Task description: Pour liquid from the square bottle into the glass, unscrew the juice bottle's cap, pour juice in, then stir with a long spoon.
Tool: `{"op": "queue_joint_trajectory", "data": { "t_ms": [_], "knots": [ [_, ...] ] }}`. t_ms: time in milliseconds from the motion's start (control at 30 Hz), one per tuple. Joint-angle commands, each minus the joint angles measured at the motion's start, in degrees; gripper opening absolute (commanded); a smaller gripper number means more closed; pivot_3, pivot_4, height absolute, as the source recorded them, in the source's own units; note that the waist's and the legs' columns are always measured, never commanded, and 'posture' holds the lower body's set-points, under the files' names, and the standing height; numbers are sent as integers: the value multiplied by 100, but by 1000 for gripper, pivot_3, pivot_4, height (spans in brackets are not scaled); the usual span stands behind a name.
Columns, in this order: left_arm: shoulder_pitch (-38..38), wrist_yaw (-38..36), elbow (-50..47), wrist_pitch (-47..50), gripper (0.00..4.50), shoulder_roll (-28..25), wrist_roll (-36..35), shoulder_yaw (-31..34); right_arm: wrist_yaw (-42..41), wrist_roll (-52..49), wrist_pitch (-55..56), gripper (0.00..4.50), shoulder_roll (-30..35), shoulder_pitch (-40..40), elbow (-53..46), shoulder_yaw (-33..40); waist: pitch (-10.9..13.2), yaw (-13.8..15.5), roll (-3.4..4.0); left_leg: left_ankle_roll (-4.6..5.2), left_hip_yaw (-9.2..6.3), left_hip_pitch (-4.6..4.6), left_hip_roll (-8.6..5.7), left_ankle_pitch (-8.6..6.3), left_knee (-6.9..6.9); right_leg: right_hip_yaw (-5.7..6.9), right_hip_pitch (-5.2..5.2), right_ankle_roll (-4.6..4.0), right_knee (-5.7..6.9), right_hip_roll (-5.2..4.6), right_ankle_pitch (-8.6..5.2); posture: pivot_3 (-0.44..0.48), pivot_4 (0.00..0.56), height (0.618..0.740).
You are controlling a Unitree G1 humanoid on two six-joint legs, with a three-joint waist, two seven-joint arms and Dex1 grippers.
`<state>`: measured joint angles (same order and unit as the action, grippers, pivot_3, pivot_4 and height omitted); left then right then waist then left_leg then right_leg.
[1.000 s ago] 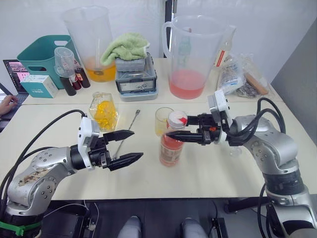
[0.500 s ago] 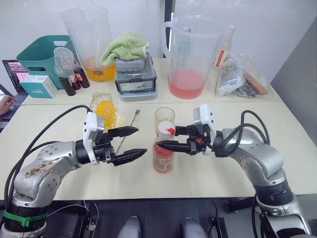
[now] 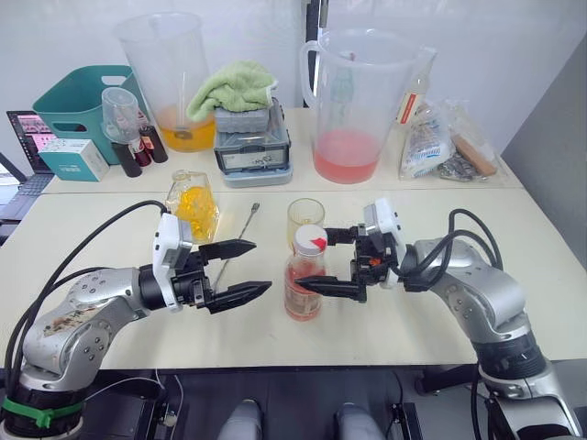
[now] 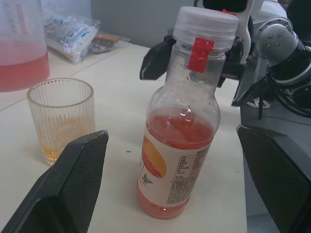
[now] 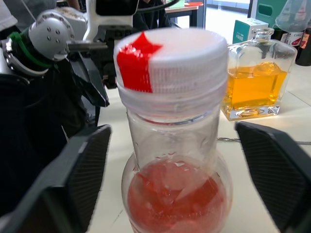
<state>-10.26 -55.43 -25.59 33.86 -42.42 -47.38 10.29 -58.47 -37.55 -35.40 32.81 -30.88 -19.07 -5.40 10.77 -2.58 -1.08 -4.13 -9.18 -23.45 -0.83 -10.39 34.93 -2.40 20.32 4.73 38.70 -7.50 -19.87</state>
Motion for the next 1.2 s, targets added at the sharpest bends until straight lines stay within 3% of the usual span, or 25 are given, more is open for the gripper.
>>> {"op": "queue_joint_trajectory", "data": {
  "t_ms": [33, 167, 300, 633, 1067, 1200],
  "knots": [
    [55, -175, -110, -107, 4500, -109, -121, 261, 27, -495, -297, 4474, 299, 0, -526, 506, 0, 2, 0, 0, 0, 0, 0, 0, -1, 0, 1, 0, 0, 0, 0, 0, 150, 740],
    [-46, -394, 56, -60, 4500, -204, -228, 373, 62, -1030, -725, 4474, 858, 331, -887, 1134, 1, 25, -2, 0, 1, -4, 0, 0, 0, 1, 1, 0, -4, 0, 0, 0, 150, 740],
    [-765, -713, 490, -10, 4500, -237, -166, 52, 213, -1614, -1187, 4474, 1362, 652, -1061, 1766, 1, 55, -2, 0, 0, -6, -1, 0, 6, 3, -3, 0, -3, 0, 0, 0, 150, 740],
    [-2405, -1473, 1355, 87, 4500, 153, 293, -1218, 651, -1983, -1450, 4474, 1746, 635, -990, 2215, 2, -7, -5, 2, 2, -15, -1, -1, 7, 5, -1, 1, -10, 0, 0, 0, 150, 740],
    [-2821, -1607, 1568, -68, 4500, 800, 785, -1697, 1110, -2319, -1497, 4474, 1867, 872, -1396, 2362, 3, 4, -6, 3, -1, -29, -1, -1, 21, 11, -2, 2, -18, 0, 1, 0, 150, 740],
    [-2801, -1605, 1531, -55, 3316, 860, 785, -1653, 1250, -2390, -1473, 4500, 1859, 933, -1517, 2327, 3, -6, -6, 4, -1, -29, -1, -1, 23, 11, -2, 2, -17, 0, 1, 0, 150, 740]
  ]
}}
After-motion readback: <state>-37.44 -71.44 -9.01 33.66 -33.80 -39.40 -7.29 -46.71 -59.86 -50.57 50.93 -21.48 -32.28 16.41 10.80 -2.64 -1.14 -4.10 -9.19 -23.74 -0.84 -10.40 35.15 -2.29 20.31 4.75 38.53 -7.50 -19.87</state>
